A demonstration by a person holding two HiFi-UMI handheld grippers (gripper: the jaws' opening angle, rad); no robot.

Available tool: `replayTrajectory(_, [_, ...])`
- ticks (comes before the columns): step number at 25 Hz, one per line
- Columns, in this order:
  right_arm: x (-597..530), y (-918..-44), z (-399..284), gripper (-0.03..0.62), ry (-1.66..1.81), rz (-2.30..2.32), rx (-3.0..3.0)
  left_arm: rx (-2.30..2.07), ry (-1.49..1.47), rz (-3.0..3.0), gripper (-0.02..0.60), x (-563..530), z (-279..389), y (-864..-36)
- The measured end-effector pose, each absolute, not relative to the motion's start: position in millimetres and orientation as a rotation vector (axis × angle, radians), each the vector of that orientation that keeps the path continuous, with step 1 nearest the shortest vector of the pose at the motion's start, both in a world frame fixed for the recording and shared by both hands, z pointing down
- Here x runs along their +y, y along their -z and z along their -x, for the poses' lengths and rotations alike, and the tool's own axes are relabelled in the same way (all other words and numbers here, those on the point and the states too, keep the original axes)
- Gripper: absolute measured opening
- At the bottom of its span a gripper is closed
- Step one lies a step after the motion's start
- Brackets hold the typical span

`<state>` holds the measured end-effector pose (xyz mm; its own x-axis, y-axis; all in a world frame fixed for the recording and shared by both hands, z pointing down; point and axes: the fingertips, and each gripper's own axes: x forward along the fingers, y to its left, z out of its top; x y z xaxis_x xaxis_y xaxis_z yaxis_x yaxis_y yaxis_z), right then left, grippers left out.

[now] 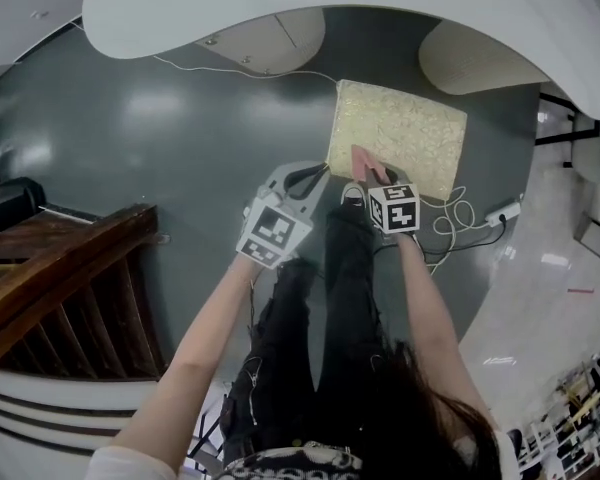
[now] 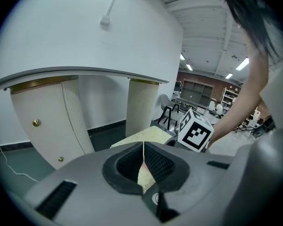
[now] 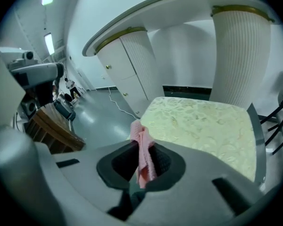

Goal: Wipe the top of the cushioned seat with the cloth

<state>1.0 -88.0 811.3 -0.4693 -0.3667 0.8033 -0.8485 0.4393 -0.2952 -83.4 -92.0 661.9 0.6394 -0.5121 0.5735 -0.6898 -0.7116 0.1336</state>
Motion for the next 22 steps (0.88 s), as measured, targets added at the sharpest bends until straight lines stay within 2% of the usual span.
replayTrajectory(5, [-80,-821,51,0.012,-0.932,-0.968,-2.048,-0.998,-0.705,-2.496,0.006,-80,116,-667])
replayTrajectory(10, [-79,-832,65,0.012,-0.950,-0.985,-2.020,-1.001,-0.703,-2.482,0.006,-67,132,-672])
replayTrajectory(16, [-79,-840,35,0.012,-0.953,-1.041,-1.954,-0.984,-0.703,-2.496,0.006,-63,131,-672])
replayTrajectory(22, [-70,-844,-30,0.012,-0.958,-1.121,-1.862,-0.940,-0.703,-2.518,0.006,-63,108,-672])
